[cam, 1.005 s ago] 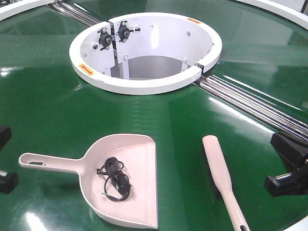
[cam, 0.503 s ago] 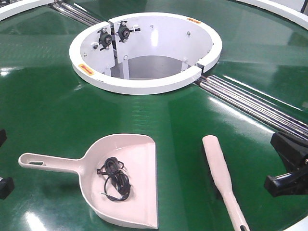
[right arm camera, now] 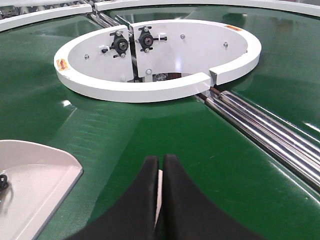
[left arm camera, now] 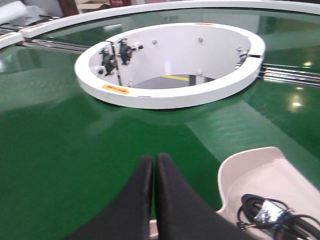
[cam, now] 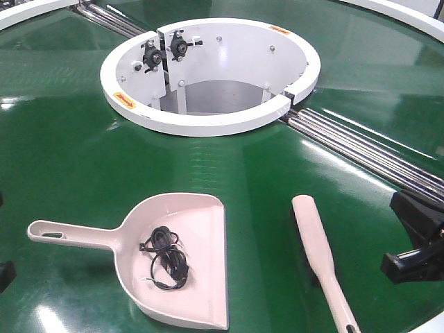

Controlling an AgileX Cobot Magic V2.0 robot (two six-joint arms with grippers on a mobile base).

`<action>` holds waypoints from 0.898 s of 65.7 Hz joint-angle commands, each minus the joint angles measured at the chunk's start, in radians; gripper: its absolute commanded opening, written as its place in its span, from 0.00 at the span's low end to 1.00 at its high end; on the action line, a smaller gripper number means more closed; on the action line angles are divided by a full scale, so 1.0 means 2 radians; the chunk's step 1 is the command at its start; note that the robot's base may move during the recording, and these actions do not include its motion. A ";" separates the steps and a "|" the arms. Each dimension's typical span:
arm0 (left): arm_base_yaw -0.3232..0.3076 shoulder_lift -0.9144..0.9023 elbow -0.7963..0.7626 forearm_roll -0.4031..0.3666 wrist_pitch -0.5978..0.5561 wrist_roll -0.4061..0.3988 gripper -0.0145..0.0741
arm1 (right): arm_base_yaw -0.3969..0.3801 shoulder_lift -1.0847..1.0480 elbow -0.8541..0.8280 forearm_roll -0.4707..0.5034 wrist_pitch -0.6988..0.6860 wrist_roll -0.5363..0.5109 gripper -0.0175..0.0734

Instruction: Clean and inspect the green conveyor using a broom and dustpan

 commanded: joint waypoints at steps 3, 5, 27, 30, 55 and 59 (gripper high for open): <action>0.022 -0.040 0.013 0.003 -0.037 -0.004 0.14 | -0.001 -0.002 -0.014 -0.005 -0.038 -0.001 0.18; 0.029 -0.056 0.023 0.003 -0.036 -0.004 0.14 | -0.001 -0.002 -0.014 -0.005 -0.038 -0.001 0.18; 0.127 -0.236 0.155 0.003 -0.034 -0.014 0.14 | -0.001 -0.002 -0.014 -0.005 -0.038 -0.001 0.18; 0.133 -0.258 0.175 0.003 -0.041 -0.014 0.14 | -0.001 -0.002 -0.014 -0.005 -0.038 -0.001 0.18; 0.136 -0.304 0.197 0.004 -0.005 -0.013 0.14 | -0.001 -0.002 -0.014 -0.005 -0.036 -0.001 0.18; 0.136 -0.304 0.197 0.004 -0.005 -0.013 0.14 | -0.001 -0.002 -0.014 -0.005 -0.036 -0.001 0.18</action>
